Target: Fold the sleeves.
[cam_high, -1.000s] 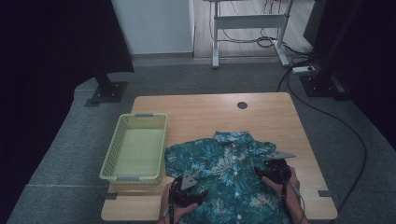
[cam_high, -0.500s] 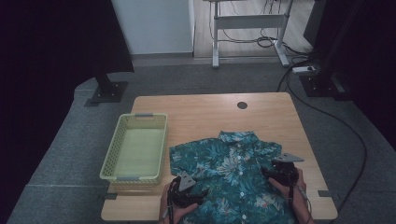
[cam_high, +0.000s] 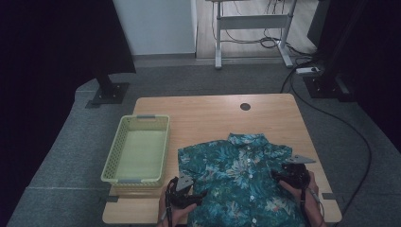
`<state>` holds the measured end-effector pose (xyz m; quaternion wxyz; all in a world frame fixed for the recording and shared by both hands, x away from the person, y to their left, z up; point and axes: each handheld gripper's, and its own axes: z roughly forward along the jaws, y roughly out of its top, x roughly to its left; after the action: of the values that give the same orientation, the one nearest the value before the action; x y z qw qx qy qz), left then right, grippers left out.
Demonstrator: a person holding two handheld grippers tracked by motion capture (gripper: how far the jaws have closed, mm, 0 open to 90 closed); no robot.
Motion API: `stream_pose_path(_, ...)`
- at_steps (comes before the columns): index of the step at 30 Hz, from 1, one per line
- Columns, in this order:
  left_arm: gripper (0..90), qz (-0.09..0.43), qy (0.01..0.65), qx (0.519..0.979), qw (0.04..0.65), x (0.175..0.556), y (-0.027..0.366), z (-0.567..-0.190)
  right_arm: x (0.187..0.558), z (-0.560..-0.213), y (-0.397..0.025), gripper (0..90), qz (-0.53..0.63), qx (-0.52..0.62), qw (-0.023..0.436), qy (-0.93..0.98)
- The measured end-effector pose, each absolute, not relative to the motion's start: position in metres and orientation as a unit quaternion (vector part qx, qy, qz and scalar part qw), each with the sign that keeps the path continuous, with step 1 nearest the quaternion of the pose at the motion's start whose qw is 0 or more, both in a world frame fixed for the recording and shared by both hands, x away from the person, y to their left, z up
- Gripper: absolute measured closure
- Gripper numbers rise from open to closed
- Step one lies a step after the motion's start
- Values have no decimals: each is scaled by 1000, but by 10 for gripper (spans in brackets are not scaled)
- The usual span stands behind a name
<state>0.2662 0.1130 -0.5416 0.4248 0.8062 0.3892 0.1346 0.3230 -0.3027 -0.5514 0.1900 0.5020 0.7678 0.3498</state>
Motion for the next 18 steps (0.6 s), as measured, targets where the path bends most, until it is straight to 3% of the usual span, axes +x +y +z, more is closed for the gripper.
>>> stream_pose_path(10,352,140,390,804,427,266,116,-539,292,-523,-275,408,364,473,200,777)
stream_pose_path(18,354,149,389,801,430,264,117,-535,262,-536,-246,398,386,461,172,780)
